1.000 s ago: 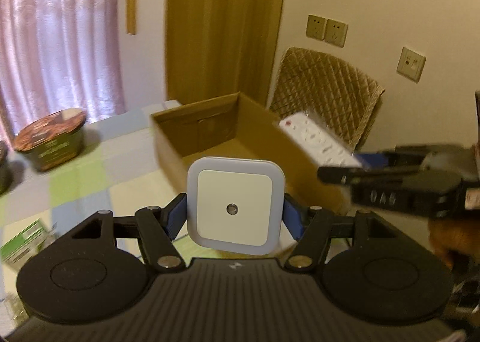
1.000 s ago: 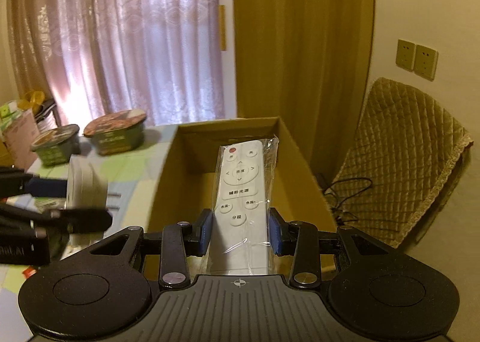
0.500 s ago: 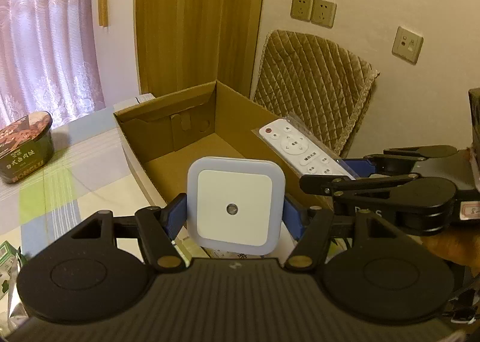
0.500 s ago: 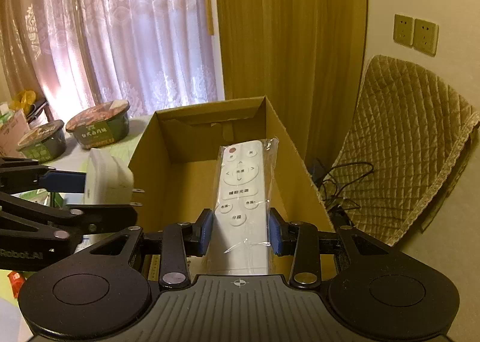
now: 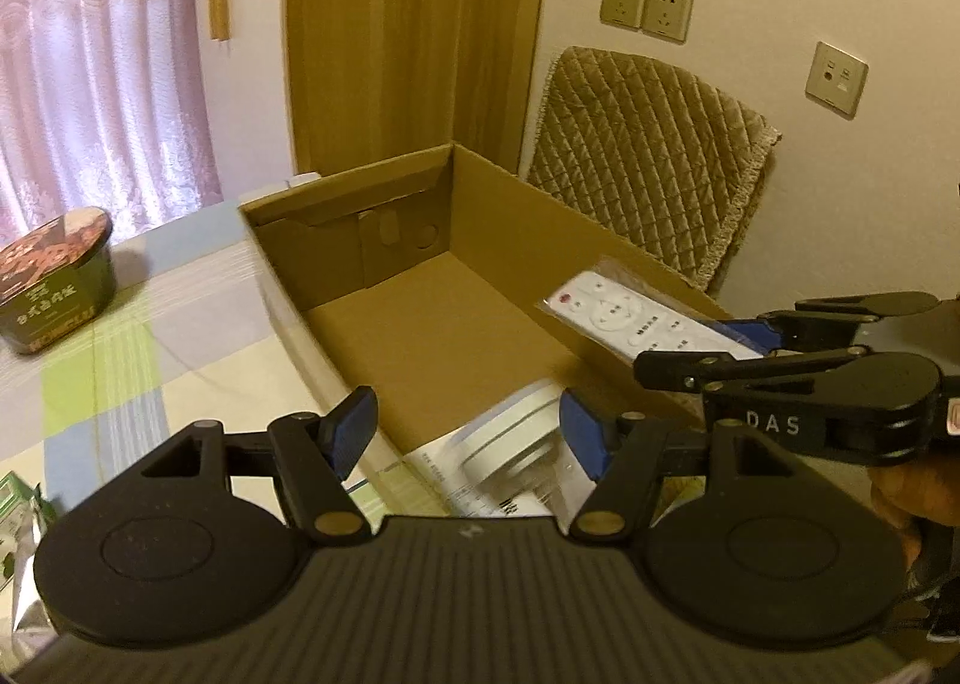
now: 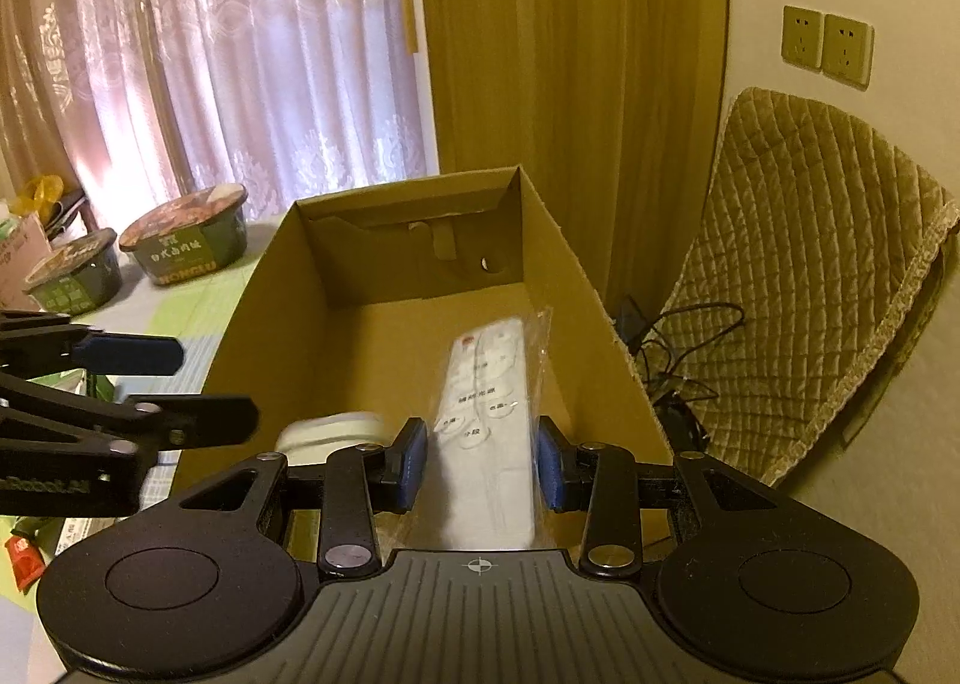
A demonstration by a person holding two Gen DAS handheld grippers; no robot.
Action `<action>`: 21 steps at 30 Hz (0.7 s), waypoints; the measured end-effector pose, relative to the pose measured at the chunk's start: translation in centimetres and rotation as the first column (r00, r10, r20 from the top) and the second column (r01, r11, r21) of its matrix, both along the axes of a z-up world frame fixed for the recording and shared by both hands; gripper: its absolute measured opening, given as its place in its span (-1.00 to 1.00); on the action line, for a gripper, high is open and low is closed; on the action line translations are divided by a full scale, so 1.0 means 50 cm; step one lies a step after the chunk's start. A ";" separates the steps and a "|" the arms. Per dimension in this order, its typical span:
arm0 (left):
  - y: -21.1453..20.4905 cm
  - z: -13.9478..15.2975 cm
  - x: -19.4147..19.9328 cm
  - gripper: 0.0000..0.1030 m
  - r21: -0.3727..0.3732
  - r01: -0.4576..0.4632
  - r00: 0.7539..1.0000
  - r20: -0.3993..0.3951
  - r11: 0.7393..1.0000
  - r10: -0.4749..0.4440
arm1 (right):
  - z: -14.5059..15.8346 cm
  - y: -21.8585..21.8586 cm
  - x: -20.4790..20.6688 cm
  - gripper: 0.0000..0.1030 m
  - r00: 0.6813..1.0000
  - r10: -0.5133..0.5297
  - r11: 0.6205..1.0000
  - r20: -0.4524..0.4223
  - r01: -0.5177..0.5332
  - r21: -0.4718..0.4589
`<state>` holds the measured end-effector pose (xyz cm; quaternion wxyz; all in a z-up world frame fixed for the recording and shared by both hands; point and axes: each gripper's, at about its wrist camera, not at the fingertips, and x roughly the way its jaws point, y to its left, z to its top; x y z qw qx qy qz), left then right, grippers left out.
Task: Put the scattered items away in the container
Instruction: 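Lower the remote into the box with the right tool while the left tool lowers the night light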
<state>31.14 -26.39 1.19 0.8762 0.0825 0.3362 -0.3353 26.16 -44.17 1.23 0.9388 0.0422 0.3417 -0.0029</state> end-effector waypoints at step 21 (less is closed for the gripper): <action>0.122 -0.001 -0.036 0.21 -0.041 -0.121 0.992 -0.031 0.992 0.120 | -0.007 0.045 0.035 -0.21 0.998 0.061 0.998 0.012 -0.061 -0.009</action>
